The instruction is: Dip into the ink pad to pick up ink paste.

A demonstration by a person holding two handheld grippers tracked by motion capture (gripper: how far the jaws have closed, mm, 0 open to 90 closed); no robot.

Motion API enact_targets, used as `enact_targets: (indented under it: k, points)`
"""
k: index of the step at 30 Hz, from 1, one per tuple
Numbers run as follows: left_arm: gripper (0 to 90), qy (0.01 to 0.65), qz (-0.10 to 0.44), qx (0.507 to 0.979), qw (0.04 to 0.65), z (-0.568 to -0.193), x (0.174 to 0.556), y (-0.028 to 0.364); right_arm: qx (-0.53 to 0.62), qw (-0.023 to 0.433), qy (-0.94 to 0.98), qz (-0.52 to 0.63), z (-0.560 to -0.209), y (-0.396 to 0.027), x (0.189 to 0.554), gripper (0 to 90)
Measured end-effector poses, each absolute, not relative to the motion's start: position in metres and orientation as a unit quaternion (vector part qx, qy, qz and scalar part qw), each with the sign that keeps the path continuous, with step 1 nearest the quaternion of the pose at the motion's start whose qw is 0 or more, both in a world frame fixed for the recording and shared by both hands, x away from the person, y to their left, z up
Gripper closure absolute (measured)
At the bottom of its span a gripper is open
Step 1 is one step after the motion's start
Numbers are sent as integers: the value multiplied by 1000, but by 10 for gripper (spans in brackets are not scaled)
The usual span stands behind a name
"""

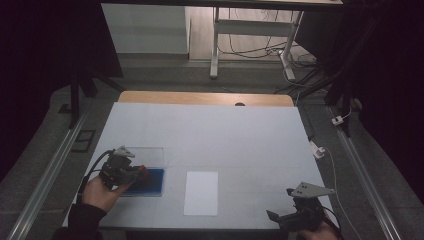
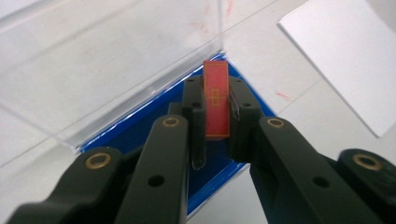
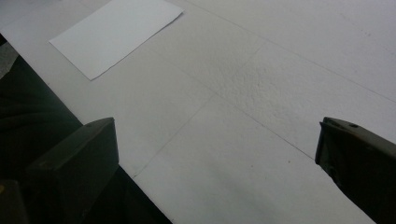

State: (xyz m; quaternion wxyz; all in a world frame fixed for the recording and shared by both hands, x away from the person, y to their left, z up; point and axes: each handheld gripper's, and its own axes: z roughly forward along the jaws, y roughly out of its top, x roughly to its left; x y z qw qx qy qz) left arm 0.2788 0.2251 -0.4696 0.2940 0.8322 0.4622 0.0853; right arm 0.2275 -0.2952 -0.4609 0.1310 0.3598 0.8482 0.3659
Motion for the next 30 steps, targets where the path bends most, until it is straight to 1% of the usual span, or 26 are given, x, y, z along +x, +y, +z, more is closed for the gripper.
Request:
enact_targets:
  k: [17, 30]
  points:
    - [796, 402, 81, 853, 323, -450, 273, 197, 362, 130, 847, 368, -461, -295, 228, 0]
    - [796, 379, 65, 862, 330, -443, 273, 178, 362, 129, 847, 369, -461, -296, 228, 0]
